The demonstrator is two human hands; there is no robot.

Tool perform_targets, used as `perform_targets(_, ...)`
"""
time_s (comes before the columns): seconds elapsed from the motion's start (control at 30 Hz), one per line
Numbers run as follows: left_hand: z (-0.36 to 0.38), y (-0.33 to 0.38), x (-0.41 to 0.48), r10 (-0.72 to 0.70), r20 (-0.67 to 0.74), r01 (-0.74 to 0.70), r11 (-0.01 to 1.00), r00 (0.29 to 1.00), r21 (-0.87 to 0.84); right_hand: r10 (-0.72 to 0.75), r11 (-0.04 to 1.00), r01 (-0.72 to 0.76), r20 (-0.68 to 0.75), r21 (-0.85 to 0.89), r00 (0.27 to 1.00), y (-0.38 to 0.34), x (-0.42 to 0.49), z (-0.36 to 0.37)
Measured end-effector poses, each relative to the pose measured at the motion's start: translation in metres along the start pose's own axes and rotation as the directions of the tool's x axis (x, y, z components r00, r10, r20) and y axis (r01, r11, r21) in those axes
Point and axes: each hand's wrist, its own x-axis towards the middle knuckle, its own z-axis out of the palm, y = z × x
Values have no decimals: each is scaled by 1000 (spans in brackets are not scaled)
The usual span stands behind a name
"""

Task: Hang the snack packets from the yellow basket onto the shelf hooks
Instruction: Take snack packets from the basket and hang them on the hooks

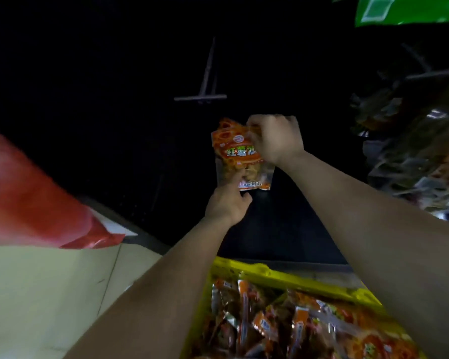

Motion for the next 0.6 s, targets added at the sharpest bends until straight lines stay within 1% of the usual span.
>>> perform_targets(0.1, 8, -4, 24, -12, 2, 12, 1000, 1000, -6, 9, 1000, -9, 23, 27, 1000, 3, 22, 13)
perform_targets(0.2, 10, -3, 47, 2, -29, -3, 1000, 1000, -4, 19, 1000, -19, 60, 10, 998, 7, 35, 17)
perform_targets(0.33, 16, -2, 71, -5, 38, 3, 999, 999, 44, 126, 992, -126, -21, -12, 992, 25, 21, 7)
perform_targets(0.4, 20, -1, 80, 8, 62, -10, 1000, 998, 21, 167, 986, -167, -13, 5, 986, 40, 1, 5)
perform_targets(0.5, 24, 3, 90, -27, 77, 30, 999, 997, -44, 234, 970, -239, 114, 33, 966, 60, -30, 9)
perform_targets(0.6, 24, 8, 95, -44, 100, 46, 999, 994, -13, 278, 957, -291, 284, 6, 918, 70, -58, 19)
